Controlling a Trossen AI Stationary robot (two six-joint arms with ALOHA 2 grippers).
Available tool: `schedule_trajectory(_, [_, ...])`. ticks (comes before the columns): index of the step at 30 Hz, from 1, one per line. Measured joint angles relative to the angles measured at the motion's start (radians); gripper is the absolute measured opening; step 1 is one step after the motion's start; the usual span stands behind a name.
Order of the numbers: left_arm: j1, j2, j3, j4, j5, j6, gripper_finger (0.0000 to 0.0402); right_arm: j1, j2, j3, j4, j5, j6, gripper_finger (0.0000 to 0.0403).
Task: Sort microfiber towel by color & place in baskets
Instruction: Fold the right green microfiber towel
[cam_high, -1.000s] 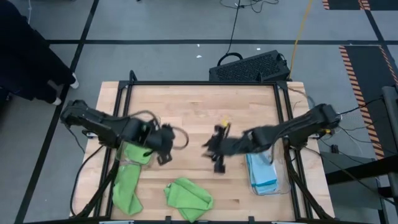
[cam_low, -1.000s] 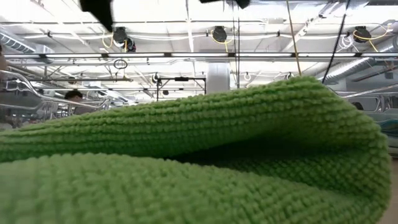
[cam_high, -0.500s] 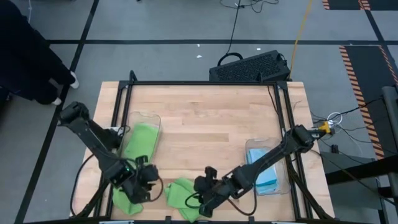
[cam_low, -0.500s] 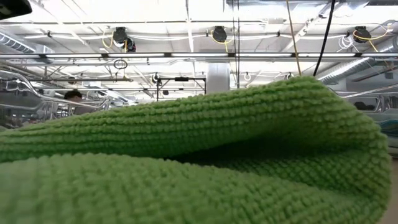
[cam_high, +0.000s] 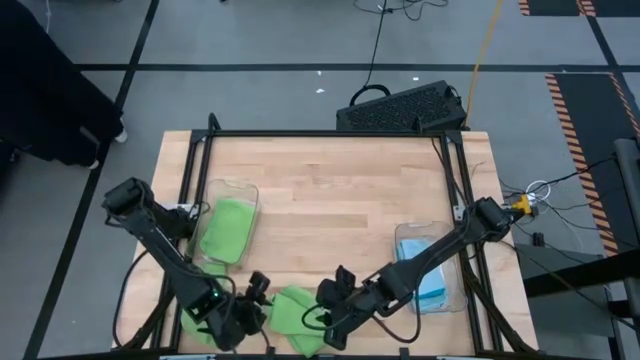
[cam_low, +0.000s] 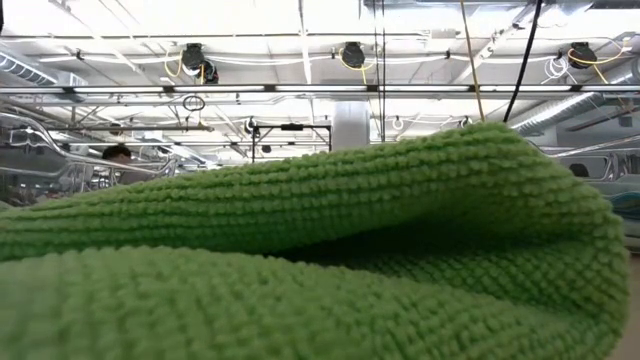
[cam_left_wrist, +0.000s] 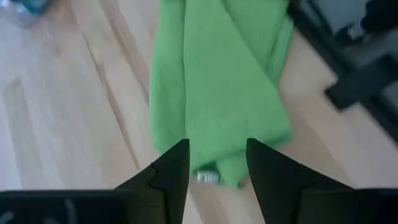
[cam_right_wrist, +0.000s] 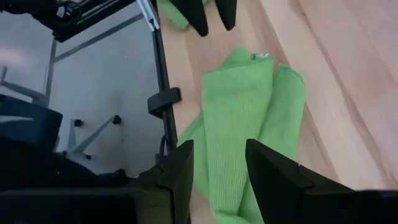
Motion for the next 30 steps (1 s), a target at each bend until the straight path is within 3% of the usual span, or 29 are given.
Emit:
schedule_trajectory(10, [0.033, 0.001, -0.037, 0.002, 0.018, -0.182, 0.0161, 0.028, -0.035, 0.000, -0.024, 0.109, 0.037, 0.0137])
schedule_trajectory(16, [0.017, 0.001, -0.040, -0.004, 0.135, -0.319, 0.0161, 0.037, -0.035, -0.001, -0.020, 0.106, 0.086, 0.0137])
schedule_trajectory(18, [-0.012, 0.001, -0.040, -0.008, 0.104, -0.362, 0.0161, 0.047, -0.035, -0.001, -0.019, 0.106, 0.052, 0.0137])
schedule_trajectory(23, [-0.075, 0.020, -0.029, 0.006, -0.088, -0.455, 0.0161, 0.076, -0.035, -0.001, -0.012, 0.103, 0.021, 0.0137])
schedule_trajectory(27, [-0.077, 0.072, 0.045, 0.008, -0.089, -0.524, 0.0161, 0.127, -0.042, -0.001, 0.054, 0.078, -0.028, 0.0137])
schedule_trajectory(30, [-0.085, 0.134, 0.132, -0.017, -0.035, -0.526, 0.0162, 0.168, -0.049, -0.001, 0.080, 0.078, -0.054, 0.0137])
